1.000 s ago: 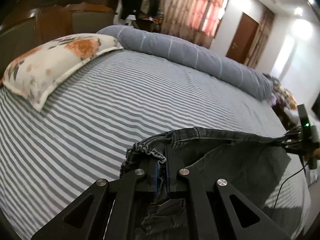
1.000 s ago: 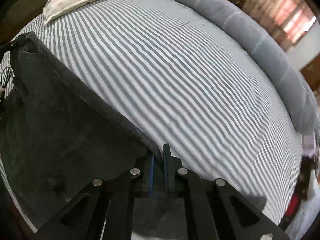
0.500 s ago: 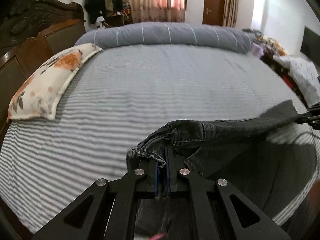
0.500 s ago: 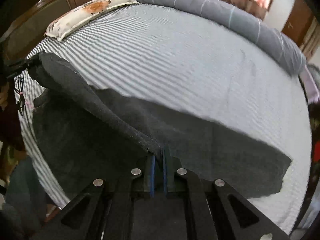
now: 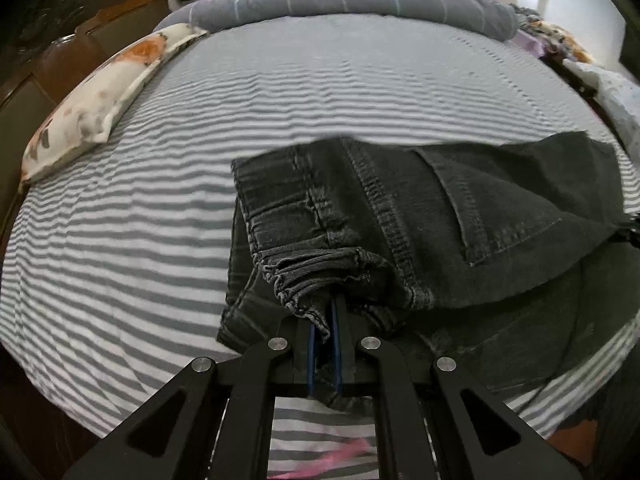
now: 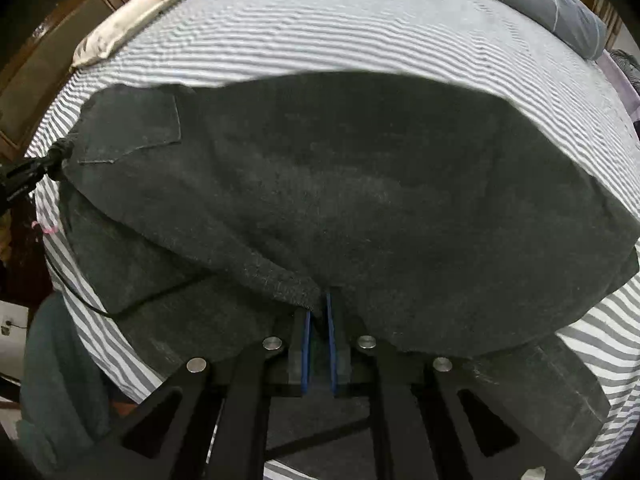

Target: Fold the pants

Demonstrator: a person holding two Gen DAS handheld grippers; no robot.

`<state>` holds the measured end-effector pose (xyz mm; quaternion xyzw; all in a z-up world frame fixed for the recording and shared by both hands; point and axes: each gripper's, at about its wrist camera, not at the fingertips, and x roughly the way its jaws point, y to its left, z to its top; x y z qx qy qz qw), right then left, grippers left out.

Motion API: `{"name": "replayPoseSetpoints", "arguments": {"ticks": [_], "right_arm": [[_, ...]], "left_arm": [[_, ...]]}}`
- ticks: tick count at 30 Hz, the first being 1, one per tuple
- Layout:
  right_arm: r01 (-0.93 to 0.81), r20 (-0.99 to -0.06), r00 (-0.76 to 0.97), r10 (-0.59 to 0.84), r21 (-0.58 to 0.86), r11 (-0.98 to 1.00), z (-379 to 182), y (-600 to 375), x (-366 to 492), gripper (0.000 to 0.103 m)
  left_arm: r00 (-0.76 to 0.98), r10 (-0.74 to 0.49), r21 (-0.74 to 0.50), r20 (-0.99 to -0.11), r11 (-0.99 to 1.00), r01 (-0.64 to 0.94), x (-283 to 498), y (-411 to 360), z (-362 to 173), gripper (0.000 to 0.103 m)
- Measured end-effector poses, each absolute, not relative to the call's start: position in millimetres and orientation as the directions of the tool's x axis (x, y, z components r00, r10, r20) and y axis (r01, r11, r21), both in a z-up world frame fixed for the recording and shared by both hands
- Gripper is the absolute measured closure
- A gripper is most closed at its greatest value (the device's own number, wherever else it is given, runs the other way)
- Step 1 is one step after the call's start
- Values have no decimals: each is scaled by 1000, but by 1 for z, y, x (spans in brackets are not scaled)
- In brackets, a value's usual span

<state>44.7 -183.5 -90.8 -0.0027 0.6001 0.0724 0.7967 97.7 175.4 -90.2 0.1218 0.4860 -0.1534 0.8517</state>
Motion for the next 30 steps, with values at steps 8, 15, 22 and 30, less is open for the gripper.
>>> {"name": "replayPoseSetpoints", "arguments": {"ticks": [8, 15, 22, 30], "right_arm": [[-20, -917, 368, 153, 156, 988, -67, -185, 28, 63], [36, -836, 481, 263, 319, 947, -22, -212, -20, 63], [106, -791, 518, 326, 438, 893, -24, -218, -46, 62], [110, -795, 492, 355, 461, 880, -45, -210, -49, 62]], "left_arm": [[455, -207, -79, -866, 955, 285, 96, 204, -73, 56], [498, -351, -285, -793, 936, 206, 62, 248, -29, 48], [411, -534, -540, -739, 834, 113, 65, 238, -32, 48], [332, -630, -684, -702, 727, -66, 88, 220, -74, 48]]}}
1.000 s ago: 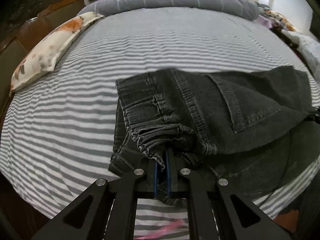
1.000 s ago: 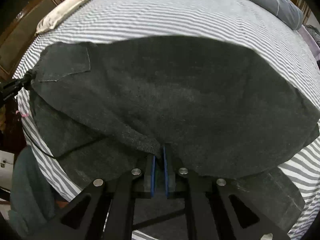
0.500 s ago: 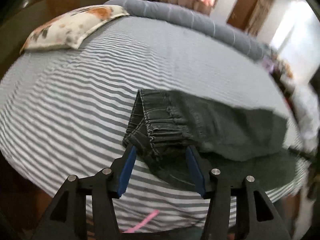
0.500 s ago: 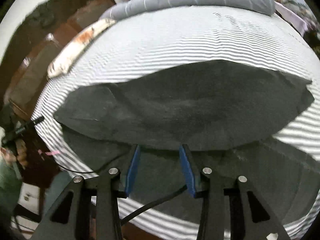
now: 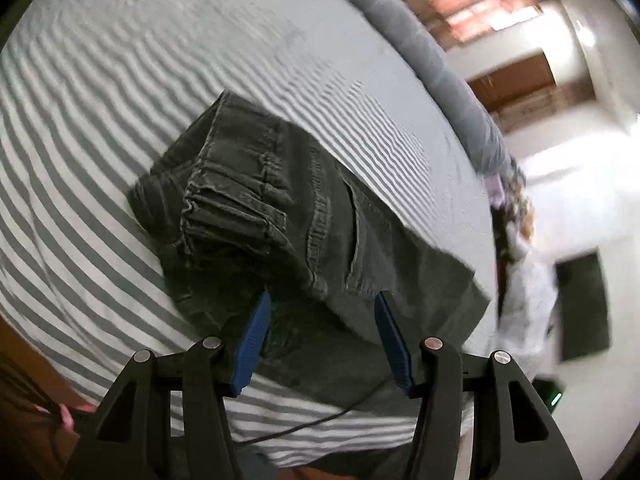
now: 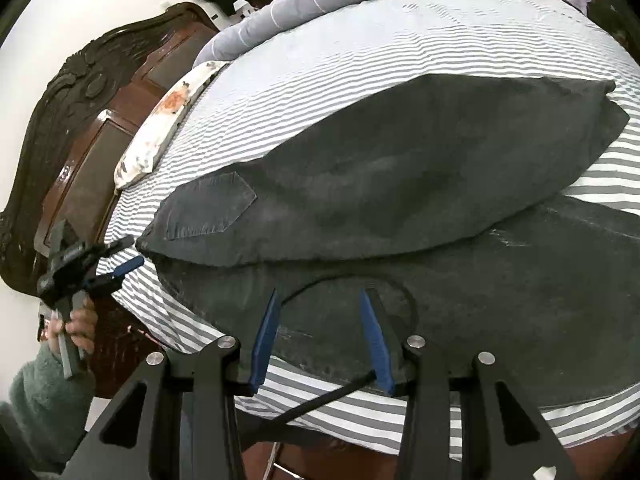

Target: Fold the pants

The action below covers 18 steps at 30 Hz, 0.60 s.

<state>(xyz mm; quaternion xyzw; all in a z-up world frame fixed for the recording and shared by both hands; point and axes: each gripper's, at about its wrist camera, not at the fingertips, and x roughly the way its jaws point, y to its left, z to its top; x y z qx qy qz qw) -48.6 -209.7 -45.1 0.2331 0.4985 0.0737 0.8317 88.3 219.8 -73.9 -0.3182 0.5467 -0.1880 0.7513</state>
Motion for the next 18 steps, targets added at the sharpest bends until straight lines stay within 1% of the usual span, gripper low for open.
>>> {"name": "replayPoseSetpoints", "arguments": {"ticks": [4, 8, 9, 10, 12, 13, 15, 18], "right_arm": [[130, -799, 484, 357, 470, 873, -59, -214, -47, 61], [195, -793, 491, 360, 503, 842, -76, -230, -44, 61], [216, -789, 497, 361, 516, 829, -81, -235, -44, 61], [233, -787, 499, 363, 525, 819, -85, -239, -45, 60], [264, -779, 504, 373, 551, 792, -94, -246, -46, 58], [276, -774, 507, 378, 562, 780, -99, -249, -46, 57], [296, -759, 519, 393, 591, 750, -108, -255, -47, 55], [313, -725, 549, 416, 640, 702, -116, -259, -45, 52]], "left_arm": [[348, -639, -720, -686, 667, -192, 106, 229, -89, 48], [342, -611, -698, -714, 659, -281, 115, 228, -106, 48], [343, -606, -695, -717, 655, -295, 116, 227, -110, 49], [352, -597, -691, -721, 656, -304, 116, 227, -111, 53], [371, -554, -661, -746, 683, -310, 116, 225, -109, 83], [383, -536, -650, -753, 698, -301, 116, 224, -105, 86], [404, -537, -660, -741, 693, -289, 116, 223, -93, 89], [445, -544, -685, -711, 677, -268, 116, 219, -74, 90]]}}
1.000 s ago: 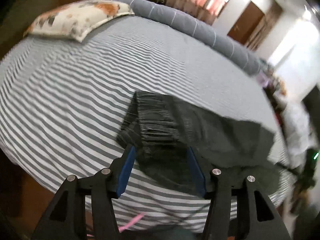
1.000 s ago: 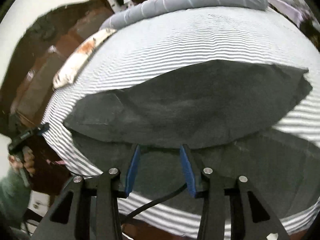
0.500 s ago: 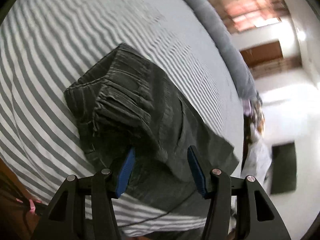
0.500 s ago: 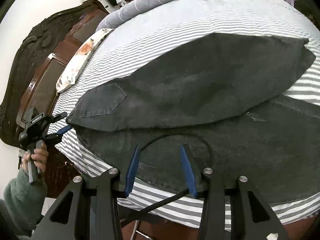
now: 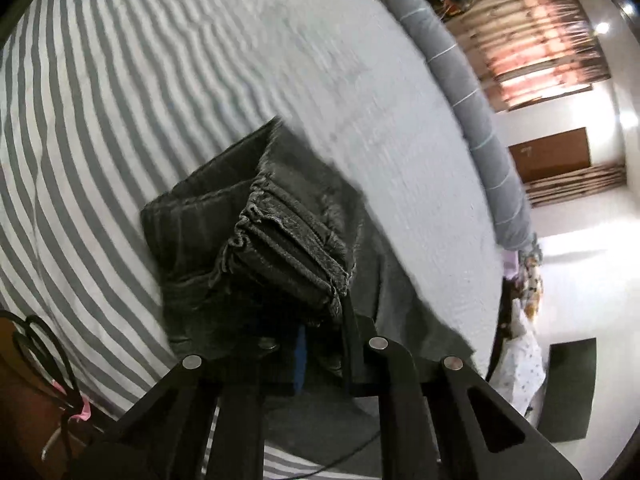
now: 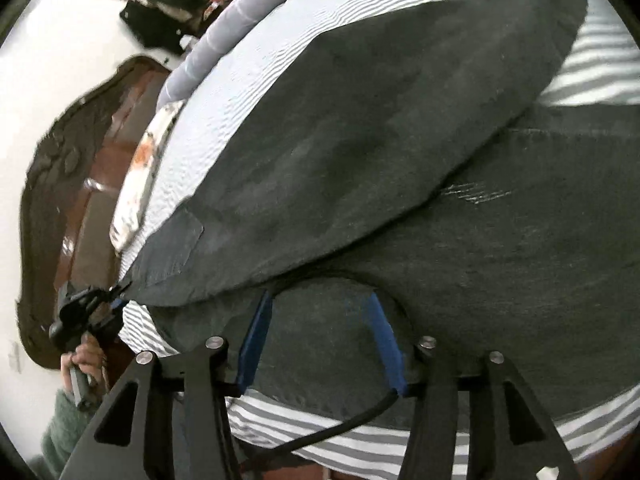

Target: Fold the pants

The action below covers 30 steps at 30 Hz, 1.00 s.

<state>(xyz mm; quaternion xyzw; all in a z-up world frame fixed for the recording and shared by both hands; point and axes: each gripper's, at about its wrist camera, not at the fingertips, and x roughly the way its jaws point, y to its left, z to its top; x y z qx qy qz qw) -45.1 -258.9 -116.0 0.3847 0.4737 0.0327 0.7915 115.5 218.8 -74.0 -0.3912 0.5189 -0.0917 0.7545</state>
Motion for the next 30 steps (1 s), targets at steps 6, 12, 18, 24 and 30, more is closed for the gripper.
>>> {"name": "replayPoseSetpoints", "arguments": {"ticks": [6, 12, 18, 24, 30], "right_arm": [[320, -618, 650, 441, 750, 579, -128, -275, -38, 50], [380, -556, 740, 379, 810, 447, -143, -317, -32, 50], [420, -543, 780, 311, 823, 383, -148, -363, -27, 64], [449, -532, 811, 245, 834, 322, -152, -401, -30, 64], [439, -508, 836, 209, 846, 302, -150, -426, -36, 88]], "left_arm": [[519, -557, -722, -649, 665, -189, 124, 215, -26, 90], [524, -551, -716, -649, 675, -176, 131, 220, -19, 90], [512, -523, -686, -681, 699, -200, 133, 220, -30, 90], [498, -498, -657, -710, 723, -214, 141, 223, -39, 90], [490, -469, -619, -735, 758, -203, 146, 218, -40, 90]]}}
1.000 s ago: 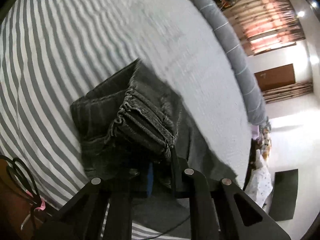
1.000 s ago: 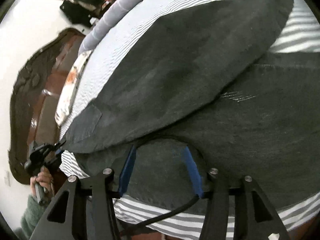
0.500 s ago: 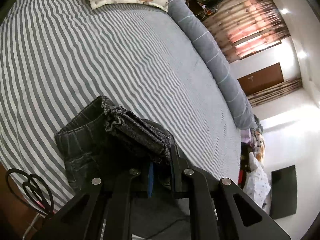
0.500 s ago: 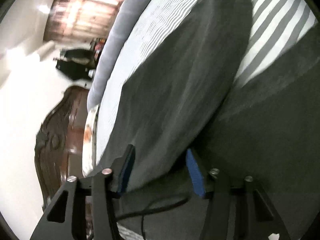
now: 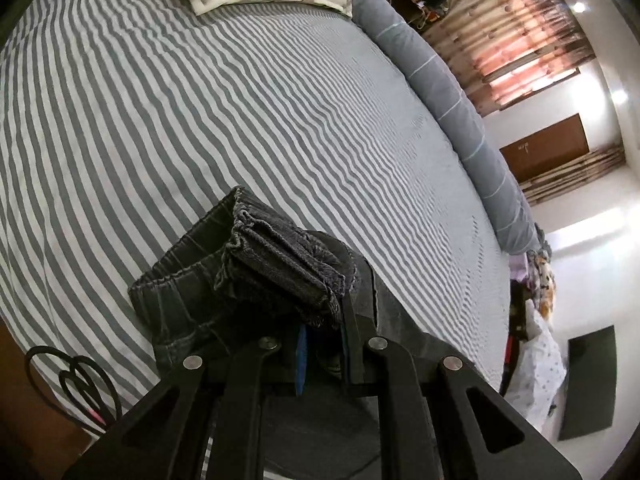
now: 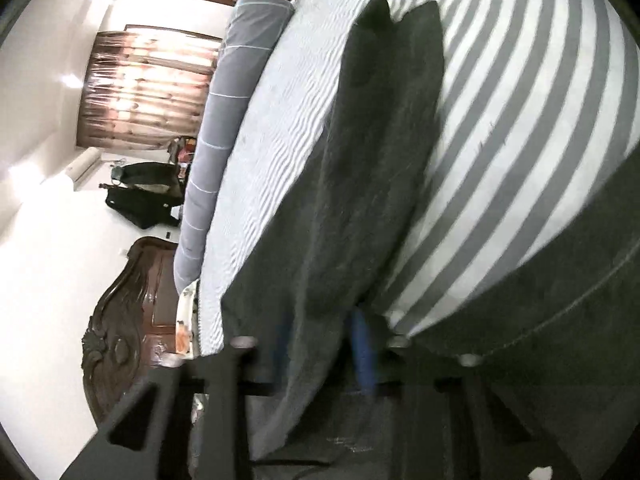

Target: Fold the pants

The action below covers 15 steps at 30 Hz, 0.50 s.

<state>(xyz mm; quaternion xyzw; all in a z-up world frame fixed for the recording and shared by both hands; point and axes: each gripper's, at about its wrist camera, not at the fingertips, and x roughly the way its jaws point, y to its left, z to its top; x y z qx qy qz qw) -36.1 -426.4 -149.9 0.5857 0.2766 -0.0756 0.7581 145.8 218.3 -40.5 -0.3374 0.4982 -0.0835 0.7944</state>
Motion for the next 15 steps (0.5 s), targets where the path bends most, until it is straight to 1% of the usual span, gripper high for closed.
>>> {"name": "replayPoseSetpoints", "arguments": {"ticks": [1, 3, 4, 7, 11, 15], "right_arm": [[438, -510, 834, 212, 844, 308, -148, -429, -36, 91], [434, -514, 831, 212, 838, 331, -141, -431, -34, 92], [427, -511, 833, 214, 838, 339, -137, -431, -33, 95], [444, -539, 821, 189, 810, 383, -124, -428, -31, 98], [482, -603, 786, 138, 737, 474, -98, -424, -34, 99], [487, -635, 769, 72, 655, 578, -58, -413, -47, 99]], "left_arm": [[486, -458, -602, -745, 775, -192, 147, 216, -40, 90], [483, -448, -587, -752, 789, -182, 148, 214, -40, 90], [480, -446, -584, -756, 791, -184, 149, 215, -42, 90], [469, -437, -570, -768, 799, -189, 151, 217, -47, 90], [455, -417, -528, -787, 837, -146, 156, 212, -46, 90], [447, -406, -483, -797, 873, -71, 158, 207, -38, 90]]}}
